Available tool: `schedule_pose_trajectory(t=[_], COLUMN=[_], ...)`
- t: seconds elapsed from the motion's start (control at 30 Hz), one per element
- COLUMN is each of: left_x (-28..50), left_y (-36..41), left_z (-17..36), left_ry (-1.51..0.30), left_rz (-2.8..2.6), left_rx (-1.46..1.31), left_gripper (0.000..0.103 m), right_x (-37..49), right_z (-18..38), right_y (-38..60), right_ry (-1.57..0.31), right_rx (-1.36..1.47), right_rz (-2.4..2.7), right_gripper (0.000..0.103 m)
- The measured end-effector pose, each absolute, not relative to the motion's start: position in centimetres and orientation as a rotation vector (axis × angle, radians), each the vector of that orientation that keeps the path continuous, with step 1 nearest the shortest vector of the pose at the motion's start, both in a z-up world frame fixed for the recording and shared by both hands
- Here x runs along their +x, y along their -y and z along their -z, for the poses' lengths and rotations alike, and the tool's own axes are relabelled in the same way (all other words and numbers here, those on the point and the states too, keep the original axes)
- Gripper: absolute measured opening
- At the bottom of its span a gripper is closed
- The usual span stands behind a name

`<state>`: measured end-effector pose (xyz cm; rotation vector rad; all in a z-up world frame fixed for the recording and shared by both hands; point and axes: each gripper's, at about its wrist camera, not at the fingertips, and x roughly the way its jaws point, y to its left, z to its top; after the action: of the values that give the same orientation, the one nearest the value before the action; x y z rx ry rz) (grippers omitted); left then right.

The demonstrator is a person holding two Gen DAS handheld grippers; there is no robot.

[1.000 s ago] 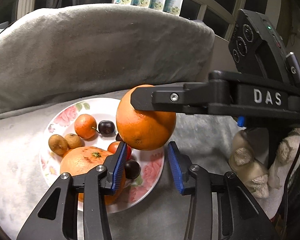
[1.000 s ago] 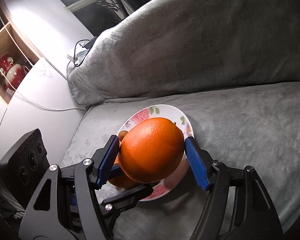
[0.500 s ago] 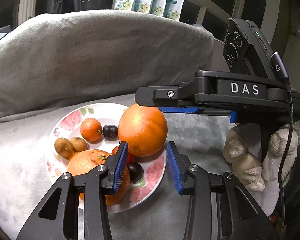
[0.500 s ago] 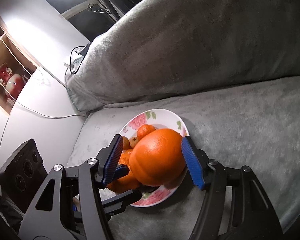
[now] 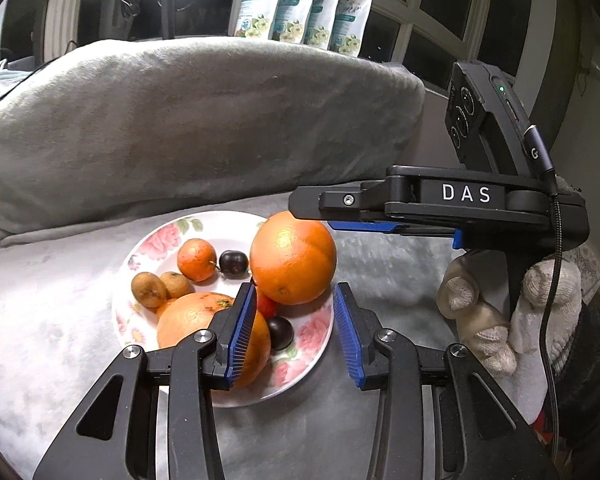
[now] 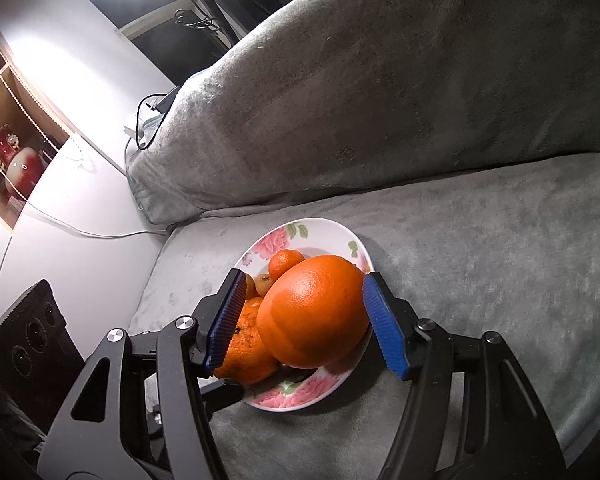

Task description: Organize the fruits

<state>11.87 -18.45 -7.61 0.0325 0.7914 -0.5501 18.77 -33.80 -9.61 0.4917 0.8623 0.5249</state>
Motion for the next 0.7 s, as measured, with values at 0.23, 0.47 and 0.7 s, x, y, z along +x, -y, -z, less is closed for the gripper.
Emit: schedule_pose_trajectory(t=[0.23,0.47,0.7], left_x=[10.9,9.9,9.2], left_y=[17.0,15.6,14.2], left_z=[6.6,5.6,5.2], left_ry=[-0.773,-0.751,-0.739], left_rz=[0.536,0.522,0.508], left_rx=[0.022,0.018,-0.001], left_gripper=[0.039,0.044,0.053], right_x=[18.6,18.2,16.3], right_z=[9.5,8.9,7.1], right_y=[33.3,32.7,32.1], right_ry=[-0.865,-0.844,-0.785], right_rx=[0.467,0.432,0.386], right_rz=[-0.508,-0.478,-0.448], right_gripper=[0.069,0.077,0.085])
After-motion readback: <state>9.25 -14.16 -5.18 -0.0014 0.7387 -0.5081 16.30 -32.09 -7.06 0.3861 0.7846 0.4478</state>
